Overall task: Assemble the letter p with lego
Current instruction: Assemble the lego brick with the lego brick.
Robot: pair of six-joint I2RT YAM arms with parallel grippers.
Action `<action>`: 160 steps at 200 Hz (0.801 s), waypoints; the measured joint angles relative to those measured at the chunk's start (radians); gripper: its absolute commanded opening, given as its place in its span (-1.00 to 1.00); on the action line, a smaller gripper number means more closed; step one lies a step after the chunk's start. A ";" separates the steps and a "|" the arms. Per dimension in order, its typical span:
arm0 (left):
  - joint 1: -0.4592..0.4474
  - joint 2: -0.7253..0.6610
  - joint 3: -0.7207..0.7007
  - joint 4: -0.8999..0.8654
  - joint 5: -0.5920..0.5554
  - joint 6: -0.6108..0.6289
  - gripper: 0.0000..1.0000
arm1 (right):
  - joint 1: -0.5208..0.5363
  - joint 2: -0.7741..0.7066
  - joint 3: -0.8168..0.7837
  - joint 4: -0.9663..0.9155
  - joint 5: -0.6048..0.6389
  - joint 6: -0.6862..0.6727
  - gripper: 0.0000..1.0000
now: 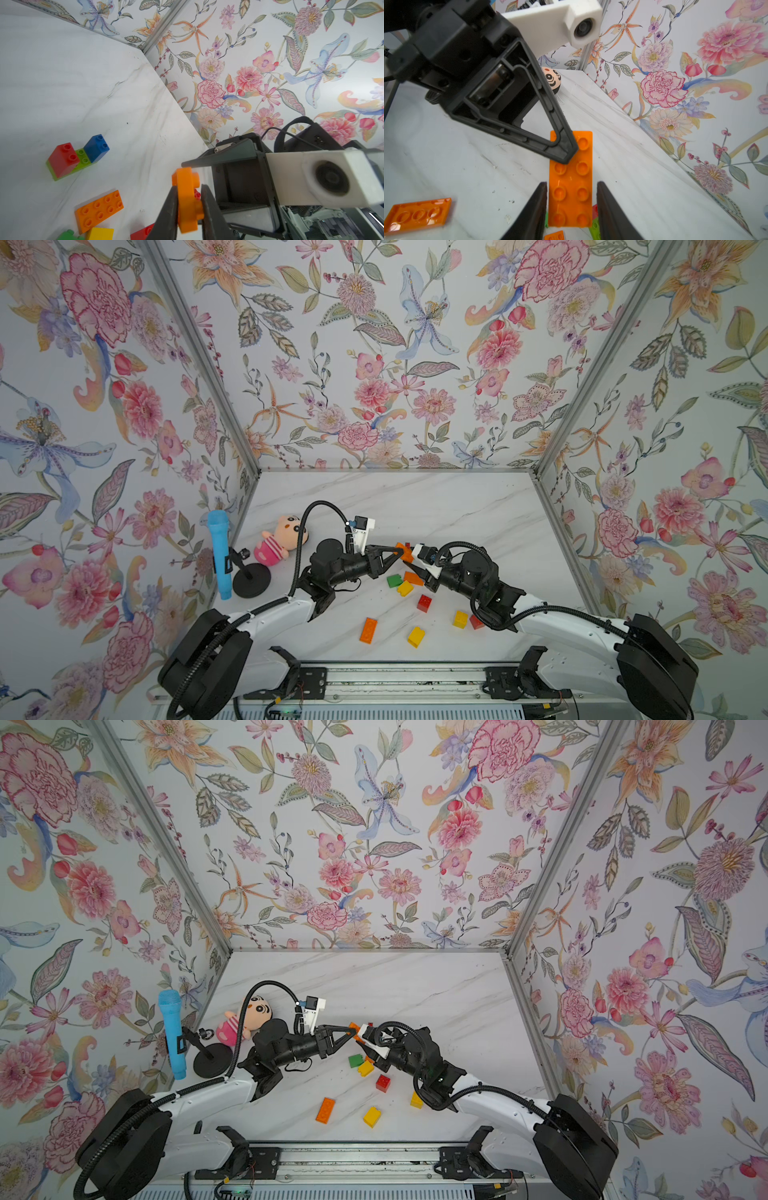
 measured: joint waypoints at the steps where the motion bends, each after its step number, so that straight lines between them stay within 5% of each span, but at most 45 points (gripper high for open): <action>1: 0.000 -0.001 0.001 -0.004 -0.003 0.000 -1.00 | 0.000 0.001 0.002 -0.002 0.002 0.002 0.00; 57: -0.006 -0.047 0.011 -0.166 -0.182 0.079 -1.00 | 0.011 0.035 0.099 -0.119 0.037 0.005 0.05; 160: -0.017 -0.047 0.011 -0.179 -0.217 0.081 -1.00 | 0.042 0.168 0.174 -0.184 0.064 0.005 -0.02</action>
